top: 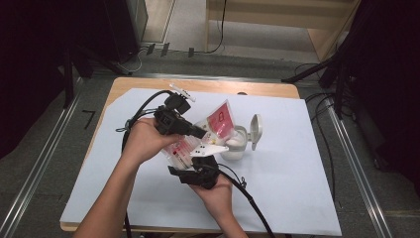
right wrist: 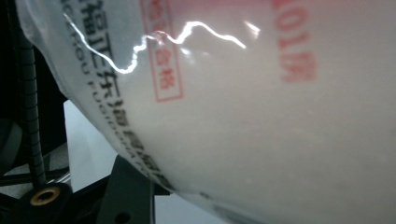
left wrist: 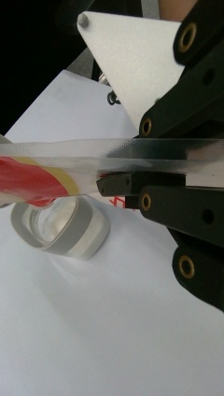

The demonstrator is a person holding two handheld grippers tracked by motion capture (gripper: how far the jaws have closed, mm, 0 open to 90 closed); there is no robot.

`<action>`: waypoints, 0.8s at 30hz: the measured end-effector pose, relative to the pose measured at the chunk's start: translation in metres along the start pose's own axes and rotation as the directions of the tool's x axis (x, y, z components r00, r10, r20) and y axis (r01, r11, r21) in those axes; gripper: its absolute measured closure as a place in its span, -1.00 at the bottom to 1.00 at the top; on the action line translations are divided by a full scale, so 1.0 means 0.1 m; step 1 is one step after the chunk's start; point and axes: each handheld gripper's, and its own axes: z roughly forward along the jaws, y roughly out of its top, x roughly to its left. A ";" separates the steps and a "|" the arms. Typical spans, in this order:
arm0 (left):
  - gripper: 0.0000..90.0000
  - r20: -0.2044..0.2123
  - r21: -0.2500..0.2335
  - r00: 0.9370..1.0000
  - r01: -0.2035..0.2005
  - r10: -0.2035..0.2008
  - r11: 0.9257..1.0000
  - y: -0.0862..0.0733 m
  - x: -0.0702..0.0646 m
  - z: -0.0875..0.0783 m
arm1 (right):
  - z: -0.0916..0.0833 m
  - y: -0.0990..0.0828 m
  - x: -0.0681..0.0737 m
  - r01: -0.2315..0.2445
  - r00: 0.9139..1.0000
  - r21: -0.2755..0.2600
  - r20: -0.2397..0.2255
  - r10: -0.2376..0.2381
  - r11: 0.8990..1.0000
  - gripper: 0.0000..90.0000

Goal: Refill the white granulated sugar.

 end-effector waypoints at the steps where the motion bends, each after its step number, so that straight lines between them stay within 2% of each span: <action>1: 0.98 0.004 -0.008 1.000 0.002 -0.002 1.000 -0.01 0.01 0.00 | 0.00 0.00 0.00 0.002 1.000 -0.004 0.005 -0.002 1.000 0.24; 6: 0.99 0.022 -0.022 1.000 0.021 -0.021 1.000 -0.07 0.07 -0.05 | -0.02 -0.03 -0.06 -0.011 1.000 -0.017 0.013 0.011 1.000 0.22; 11: 0.99 0.024 -0.025 0.999 0.023 -0.022 0.999 -0.10 0.09 -0.06 | -0.02 -0.05 -0.08 0.016 0.999 -0.014 0.034 -0.015 1.000 0.22; 17: 0.99 0.033 -0.043 0.999 0.033 -0.031 0.999 -0.14 0.12 -0.12 | -0.03 -0.07 -0.11 -0.002 0.999 -0.021 0.045 0.003 1.000 0.21; 24: 1.00 0.025 -0.057 0.999 0.035 -0.034 0.998 -0.17 0.14 -0.12 | -0.06 -0.08 -0.14 -0.027 0.997 -0.029 0.066 0.029 0.999 0.22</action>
